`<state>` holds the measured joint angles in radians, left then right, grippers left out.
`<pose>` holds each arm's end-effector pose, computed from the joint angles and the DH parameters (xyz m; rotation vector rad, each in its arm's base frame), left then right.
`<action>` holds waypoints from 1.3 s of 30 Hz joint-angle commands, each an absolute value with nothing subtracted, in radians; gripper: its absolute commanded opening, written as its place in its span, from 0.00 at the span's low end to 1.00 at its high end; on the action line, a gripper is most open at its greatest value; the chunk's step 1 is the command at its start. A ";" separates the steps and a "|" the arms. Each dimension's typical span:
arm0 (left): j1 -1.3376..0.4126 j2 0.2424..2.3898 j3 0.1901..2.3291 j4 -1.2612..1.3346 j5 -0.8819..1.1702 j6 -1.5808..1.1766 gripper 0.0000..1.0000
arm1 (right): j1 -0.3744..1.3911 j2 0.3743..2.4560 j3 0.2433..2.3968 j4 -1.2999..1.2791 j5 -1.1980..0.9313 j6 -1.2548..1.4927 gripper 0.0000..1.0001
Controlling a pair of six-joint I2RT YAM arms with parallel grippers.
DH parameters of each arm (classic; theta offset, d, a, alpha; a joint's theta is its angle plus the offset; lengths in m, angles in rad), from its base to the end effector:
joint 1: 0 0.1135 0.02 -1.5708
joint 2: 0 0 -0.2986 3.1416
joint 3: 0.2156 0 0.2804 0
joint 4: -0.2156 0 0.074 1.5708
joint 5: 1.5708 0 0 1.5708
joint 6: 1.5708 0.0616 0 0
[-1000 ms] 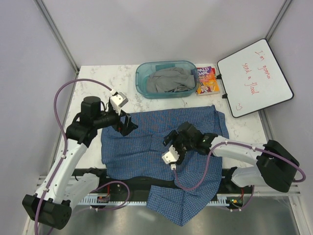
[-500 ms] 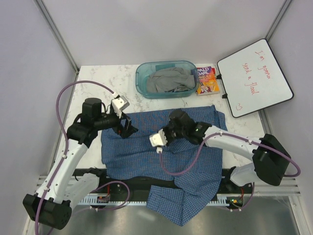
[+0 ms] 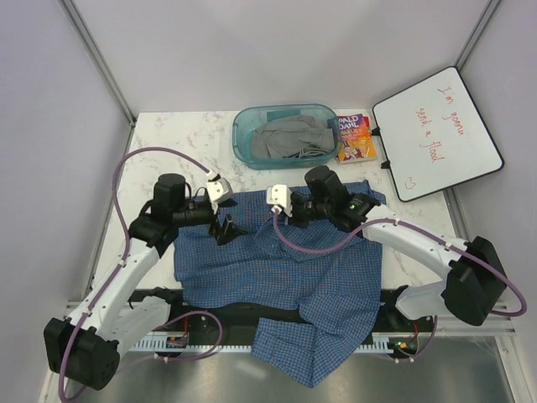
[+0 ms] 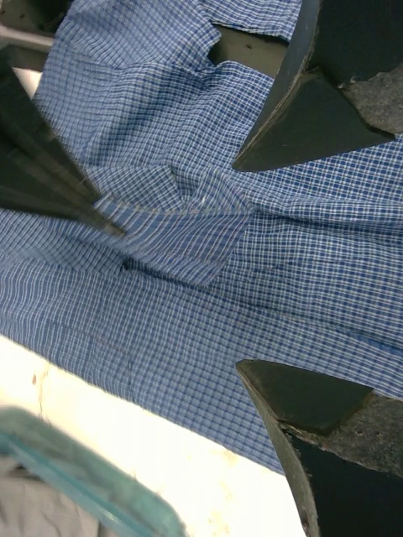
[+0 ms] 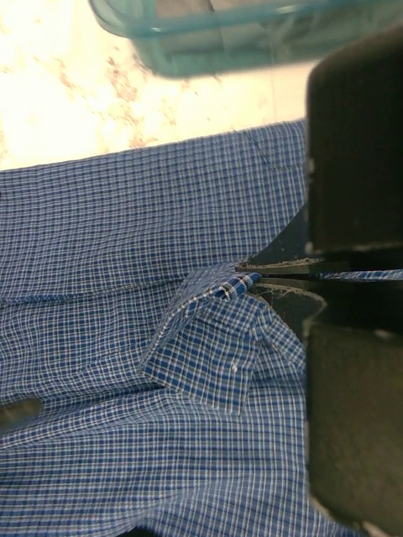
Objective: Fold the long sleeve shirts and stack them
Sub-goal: Fold the shirt
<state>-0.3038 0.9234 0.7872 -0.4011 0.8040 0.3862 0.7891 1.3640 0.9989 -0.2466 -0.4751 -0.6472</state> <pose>0.1964 -0.1081 0.3142 1.1098 1.6863 -0.7876 0.2205 0.2621 0.2900 -1.6178 1.4402 0.5982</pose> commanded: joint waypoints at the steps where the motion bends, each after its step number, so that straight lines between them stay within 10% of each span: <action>1: -0.339 0.914 0.703 -0.210 0.847 0.442 1.00 | 0.711 1.359 1.067 -0.242 -0.577 -0.476 0.00; 13: -0.370 0.847 0.417 0.128 0.770 0.758 1.00 | 0.637 1.396 1.124 -0.225 -0.718 -0.339 0.00; 28: -0.620 0.980 0.458 0.422 0.528 0.445 0.98 | 0.635 1.401 1.128 -0.224 -0.719 -0.311 0.00; 34: -0.623 1.063 0.566 0.364 0.460 0.359 0.61 | 0.635 1.373 1.109 -0.241 -0.732 -0.336 0.00; 39: -0.623 1.072 0.591 0.353 0.488 0.318 0.51 | 0.635 1.355 1.111 -0.261 -0.729 -0.353 0.00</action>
<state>-0.6193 1.0702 0.5522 0.3340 0.4927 0.3965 0.6373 1.4033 1.0962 -0.2581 -0.6933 -0.3336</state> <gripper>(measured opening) 0.547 0.012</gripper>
